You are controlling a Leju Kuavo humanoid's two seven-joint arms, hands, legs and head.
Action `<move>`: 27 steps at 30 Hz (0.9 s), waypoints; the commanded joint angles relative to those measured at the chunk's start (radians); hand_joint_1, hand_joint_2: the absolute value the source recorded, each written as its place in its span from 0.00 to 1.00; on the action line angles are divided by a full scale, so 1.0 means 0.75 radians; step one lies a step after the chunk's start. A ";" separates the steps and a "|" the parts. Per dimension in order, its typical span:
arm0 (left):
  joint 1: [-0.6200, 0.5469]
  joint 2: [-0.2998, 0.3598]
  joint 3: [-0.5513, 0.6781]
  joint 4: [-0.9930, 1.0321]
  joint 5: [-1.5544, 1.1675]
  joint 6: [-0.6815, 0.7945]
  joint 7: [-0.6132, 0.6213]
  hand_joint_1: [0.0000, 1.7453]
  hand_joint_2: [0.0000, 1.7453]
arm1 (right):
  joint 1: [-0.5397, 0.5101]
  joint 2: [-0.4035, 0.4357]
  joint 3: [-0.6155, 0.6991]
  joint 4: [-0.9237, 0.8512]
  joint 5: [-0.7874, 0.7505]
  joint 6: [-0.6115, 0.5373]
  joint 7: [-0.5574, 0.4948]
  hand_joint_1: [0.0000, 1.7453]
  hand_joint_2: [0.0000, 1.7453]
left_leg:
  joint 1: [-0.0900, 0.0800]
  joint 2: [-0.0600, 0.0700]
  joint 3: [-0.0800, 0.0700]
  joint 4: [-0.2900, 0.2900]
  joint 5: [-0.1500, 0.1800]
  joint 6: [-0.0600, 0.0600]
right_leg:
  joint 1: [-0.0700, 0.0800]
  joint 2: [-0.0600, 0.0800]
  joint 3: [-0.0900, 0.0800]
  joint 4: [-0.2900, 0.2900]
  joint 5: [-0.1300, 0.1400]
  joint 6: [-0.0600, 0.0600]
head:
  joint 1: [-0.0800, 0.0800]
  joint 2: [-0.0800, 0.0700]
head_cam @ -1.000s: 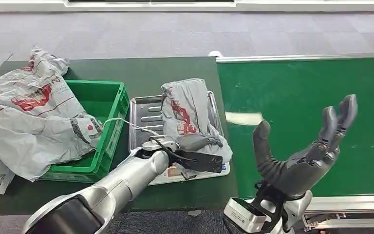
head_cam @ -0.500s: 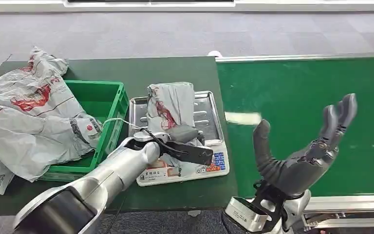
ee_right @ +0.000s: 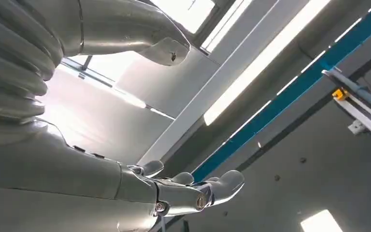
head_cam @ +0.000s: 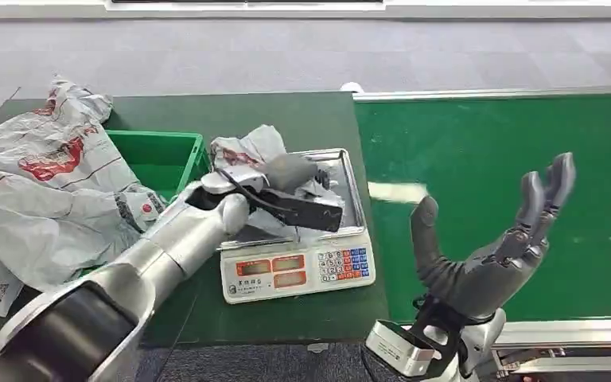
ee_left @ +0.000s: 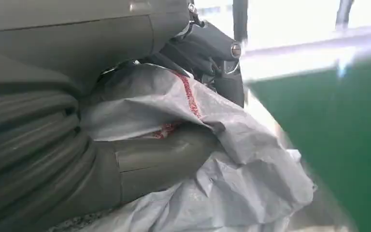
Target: Moved the parcel from conveyor to table for the left to box.
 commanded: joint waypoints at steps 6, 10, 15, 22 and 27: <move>-0.385 0.306 0.130 -0.763 0.086 -0.126 0.227 1.00 1.00 | 0.121 -0.052 -0.051 -0.045 0.060 -0.002 0.000 0.00 1.00 | 0.000 0.003 -0.004 0.000 -0.001 0.000 | 0.001 0.003 -0.005 0.000 0.000 -0.001 | 0.001 0.000; -0.493 0.369 0.134 -0.749 0.065 -0.157 0.247 1.00 1.00 | 0.171 -0.053 -0.054 -0.089 0.058 -0.002 0.000 0.00 1.00 | 0.001 0.004 -0.002 -0.001 -0.001 0.000 | 0.001 0.004 -0.004 0.000 0.000 -0.001 | 0.001 0.000; -0.471 0.427 0.131 -0.542 0.064 -0.170 0.231 1.00 1.00 | 0.166 -0.033 -0.081 -0.085 0.076 -0.002 0.000 0.00 1.00 | 0.001 0.007 0.000 -0.003 0.000 0.000 | 0.001 0.008 -0.003 -0.002 0.001 -0.002 | 0.001 0.000; -0.457 0.437 0.133 -0.474 0.044 -0.135 0.168 1.00 1.00 | 0.170 -0.034 -0.080 -0.089 0.074 -0.002 0.000 0.00 1.00 | 0.001 0.004 0.000 -0.002 0.002 -0.001 | 0.001 0.004 -0.001 -0.003 0.001 -0.002 | 0.001 0.000; -0.368 0.515 0.139 -0.380 0.069 -0.172 0.183 1.00 1.00 | 0.206 -0.021 -0.107 -0.125 0.092 -0.002 0.000 0.00 1.00 | 0.001 0.002 -0.001 -0.001 0.002 -0.001 | 0.001 0.002 -0.001 -0.001 0.001 -0.003 | 0.001 0.000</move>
